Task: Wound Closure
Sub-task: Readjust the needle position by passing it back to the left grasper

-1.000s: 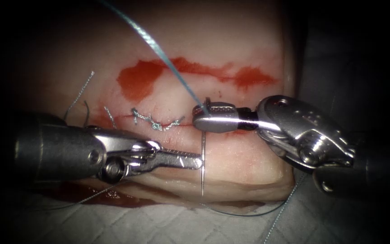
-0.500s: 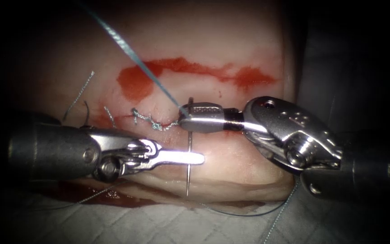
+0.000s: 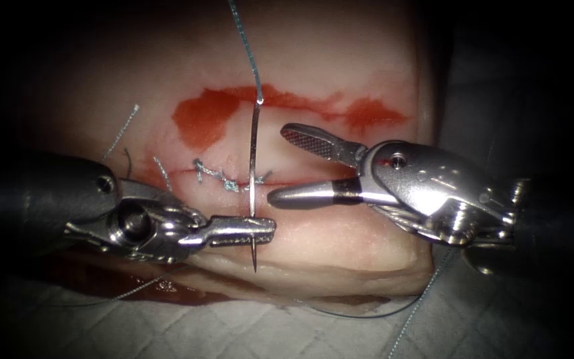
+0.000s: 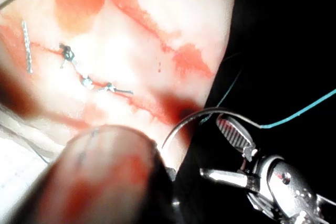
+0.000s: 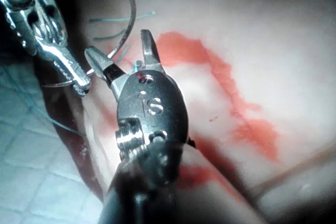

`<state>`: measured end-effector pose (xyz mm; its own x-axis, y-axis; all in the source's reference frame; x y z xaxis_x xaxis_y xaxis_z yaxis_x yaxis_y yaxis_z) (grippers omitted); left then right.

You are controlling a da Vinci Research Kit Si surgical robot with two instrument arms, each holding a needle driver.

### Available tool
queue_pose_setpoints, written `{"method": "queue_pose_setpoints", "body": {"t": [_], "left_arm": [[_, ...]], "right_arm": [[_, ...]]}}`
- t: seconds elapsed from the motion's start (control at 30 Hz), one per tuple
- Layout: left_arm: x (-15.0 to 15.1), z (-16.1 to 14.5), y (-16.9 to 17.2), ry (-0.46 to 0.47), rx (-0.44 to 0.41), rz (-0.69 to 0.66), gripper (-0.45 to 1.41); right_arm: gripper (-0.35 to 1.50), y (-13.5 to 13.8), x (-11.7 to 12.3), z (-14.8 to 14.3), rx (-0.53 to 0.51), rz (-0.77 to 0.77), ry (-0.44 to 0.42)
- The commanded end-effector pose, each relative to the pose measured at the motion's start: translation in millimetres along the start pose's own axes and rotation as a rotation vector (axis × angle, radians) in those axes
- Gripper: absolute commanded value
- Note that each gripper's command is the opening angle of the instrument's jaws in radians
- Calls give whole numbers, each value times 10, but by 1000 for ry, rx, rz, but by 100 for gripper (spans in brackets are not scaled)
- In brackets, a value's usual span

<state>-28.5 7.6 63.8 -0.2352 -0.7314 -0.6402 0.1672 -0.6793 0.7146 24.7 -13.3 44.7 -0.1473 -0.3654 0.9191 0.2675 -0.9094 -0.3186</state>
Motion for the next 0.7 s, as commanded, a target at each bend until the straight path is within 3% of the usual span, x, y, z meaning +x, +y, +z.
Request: {"method": "queue_pose_setpoints", "body": {"t": [0.03,0.13,0.27,0.7], "left_arm": [[-2,7,3,18,-3,-18,-45],[-1,9,7,46,-10,-37,-45],[4,15,12,86,-21,-41,-45],[15,19,3,173,115,-93,-45]], "right_arm": [[110,-5,-4,10,8,-56,36],[110,-5,-5,11,14,-122,73],[103,-7,-6,13,27,-78,83],[76,-15,-3,15,-53,58,57]]}}
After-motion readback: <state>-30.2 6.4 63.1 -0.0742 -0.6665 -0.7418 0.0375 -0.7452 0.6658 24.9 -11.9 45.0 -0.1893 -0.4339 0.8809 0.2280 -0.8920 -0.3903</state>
